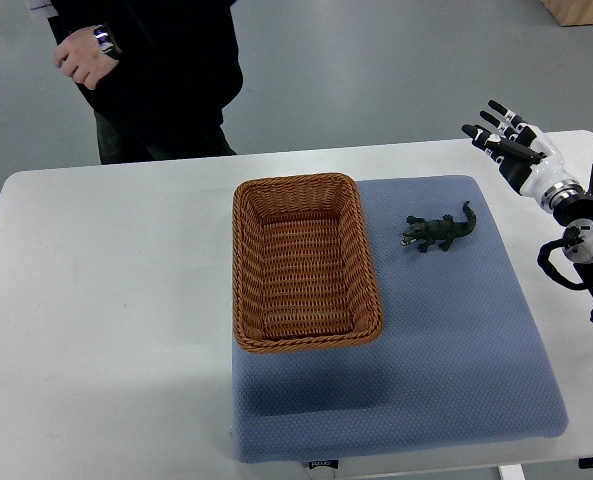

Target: Place crocodile in brown basket with right hand

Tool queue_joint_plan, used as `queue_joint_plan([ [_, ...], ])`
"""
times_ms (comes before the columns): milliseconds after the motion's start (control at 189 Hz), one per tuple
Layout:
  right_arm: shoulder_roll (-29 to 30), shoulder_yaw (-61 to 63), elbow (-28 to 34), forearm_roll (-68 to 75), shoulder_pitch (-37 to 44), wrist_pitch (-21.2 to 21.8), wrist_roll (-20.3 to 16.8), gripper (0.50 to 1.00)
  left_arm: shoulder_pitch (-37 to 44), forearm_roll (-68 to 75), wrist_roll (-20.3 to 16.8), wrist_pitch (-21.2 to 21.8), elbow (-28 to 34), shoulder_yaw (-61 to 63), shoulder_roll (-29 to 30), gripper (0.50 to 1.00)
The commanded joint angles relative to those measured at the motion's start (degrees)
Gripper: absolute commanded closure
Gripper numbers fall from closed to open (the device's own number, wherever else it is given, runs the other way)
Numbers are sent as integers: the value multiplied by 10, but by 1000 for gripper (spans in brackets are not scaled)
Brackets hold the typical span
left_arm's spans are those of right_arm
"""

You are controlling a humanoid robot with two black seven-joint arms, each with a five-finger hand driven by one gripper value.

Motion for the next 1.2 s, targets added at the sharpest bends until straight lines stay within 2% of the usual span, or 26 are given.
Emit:
queue_joint_plan([
  [0,0,0,0,0,0,0,0,570,0,0,0,0,0,0,0,500],
  [1196,-4,1,3,1,6,2,-1,570,-3,0,-3,1,0,2,0,500],
])
